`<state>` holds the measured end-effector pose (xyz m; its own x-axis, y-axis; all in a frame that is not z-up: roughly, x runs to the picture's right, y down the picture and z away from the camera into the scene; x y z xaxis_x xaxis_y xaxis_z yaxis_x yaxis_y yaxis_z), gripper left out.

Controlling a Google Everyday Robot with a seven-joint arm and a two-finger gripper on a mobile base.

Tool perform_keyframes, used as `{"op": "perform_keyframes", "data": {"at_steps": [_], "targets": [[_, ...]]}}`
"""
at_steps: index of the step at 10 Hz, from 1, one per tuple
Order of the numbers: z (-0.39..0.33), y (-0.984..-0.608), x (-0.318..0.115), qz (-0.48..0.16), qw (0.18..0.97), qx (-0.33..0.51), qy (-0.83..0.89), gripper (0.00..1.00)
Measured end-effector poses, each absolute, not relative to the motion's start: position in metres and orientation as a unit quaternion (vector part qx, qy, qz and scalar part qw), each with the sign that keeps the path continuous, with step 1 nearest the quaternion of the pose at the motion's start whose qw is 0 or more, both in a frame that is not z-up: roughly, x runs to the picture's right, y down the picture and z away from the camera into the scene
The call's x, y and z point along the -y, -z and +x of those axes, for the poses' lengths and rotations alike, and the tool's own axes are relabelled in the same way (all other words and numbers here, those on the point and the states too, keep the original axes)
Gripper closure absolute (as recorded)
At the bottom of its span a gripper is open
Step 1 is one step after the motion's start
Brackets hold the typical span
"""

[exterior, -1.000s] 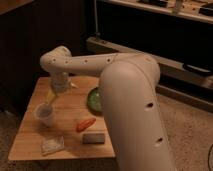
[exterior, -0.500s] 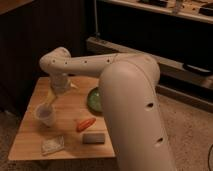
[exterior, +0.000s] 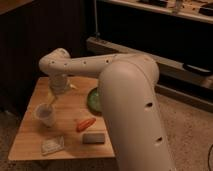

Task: Pick up the ceramic cup

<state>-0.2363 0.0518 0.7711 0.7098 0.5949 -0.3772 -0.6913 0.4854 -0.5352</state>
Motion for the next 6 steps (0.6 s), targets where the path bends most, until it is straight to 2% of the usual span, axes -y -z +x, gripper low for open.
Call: {"op": "perform_keyframes", "data": {"at_steps": [6], "targets": [[-0.265,-0.775,-0.048,-0.330,0.869,-0.038,-0.366,0.00]]}}
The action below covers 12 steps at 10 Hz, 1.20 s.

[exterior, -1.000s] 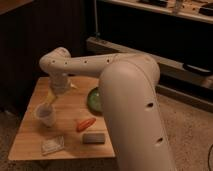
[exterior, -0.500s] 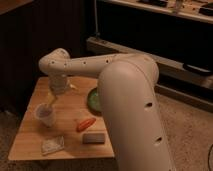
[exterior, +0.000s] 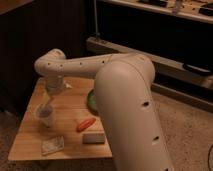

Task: Pick up the ceramic cup

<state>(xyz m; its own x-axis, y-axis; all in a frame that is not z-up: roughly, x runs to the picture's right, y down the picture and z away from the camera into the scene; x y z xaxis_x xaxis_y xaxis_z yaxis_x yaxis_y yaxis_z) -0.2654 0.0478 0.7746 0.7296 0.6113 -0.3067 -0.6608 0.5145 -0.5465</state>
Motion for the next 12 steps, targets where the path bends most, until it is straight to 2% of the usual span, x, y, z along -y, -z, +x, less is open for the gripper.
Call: {"op": "perform_keyframes", "data": {"at_steps": [5,12], "targets": [[-0.278,-0.794,-0.048,-0.325,0.873,-0.015,-0.363,0.00],[-0.280,-0.832,-0.061,-0.322,0.877,-0.035,-0.354,0.00]]}}
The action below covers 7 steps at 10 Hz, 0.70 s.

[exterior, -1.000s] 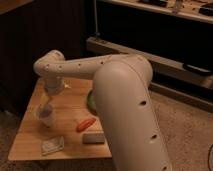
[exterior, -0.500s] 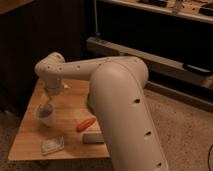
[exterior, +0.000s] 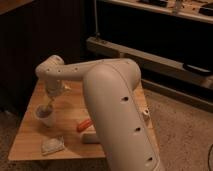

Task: Pick up the ceramic cup

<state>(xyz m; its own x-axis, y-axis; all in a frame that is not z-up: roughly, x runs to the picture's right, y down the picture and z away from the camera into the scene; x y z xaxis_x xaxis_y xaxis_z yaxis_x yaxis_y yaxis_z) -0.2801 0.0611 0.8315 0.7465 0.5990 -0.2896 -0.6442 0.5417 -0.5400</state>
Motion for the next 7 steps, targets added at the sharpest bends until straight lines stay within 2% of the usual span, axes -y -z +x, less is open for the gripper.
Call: {"op": "perform_keyframes", "data": {"at_steps": [1,2,7], "targets": [[-0.280,-0.833,-0.065,-0.323,0.876,-0.033,-0.356,0.01],[-0.282,-0.831,-0.070,-0.323,0.876,-0.035,-0.357,0.08],[-0.281,-0.847,-0.088,-0.330,0.874,-0.042,-0.354,0.58]]}}
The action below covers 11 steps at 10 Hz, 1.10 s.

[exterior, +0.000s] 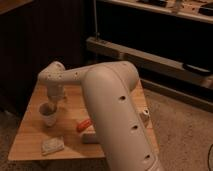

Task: Pick up the ceramic cup

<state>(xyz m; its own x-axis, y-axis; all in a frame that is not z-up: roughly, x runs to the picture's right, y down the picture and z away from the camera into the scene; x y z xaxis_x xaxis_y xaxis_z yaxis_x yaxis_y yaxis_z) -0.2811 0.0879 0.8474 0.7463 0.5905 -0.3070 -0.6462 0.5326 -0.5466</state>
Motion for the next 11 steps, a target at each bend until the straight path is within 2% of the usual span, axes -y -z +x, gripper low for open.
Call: {"op": "perform_keyframes", "data": {"at_steps": [1,4,11], "targets": [[-0.283,-0.846,-0.090,-0.332,0.874,-0.042,-0.352,0.70],[-0.280,-0.848,-0.096,-0.335,0.872,-0.048,-0.354,0.92],[-0.227,-0.802,-0.075,-0.351,0.861,-0.041,-0.367,0.93]]}}
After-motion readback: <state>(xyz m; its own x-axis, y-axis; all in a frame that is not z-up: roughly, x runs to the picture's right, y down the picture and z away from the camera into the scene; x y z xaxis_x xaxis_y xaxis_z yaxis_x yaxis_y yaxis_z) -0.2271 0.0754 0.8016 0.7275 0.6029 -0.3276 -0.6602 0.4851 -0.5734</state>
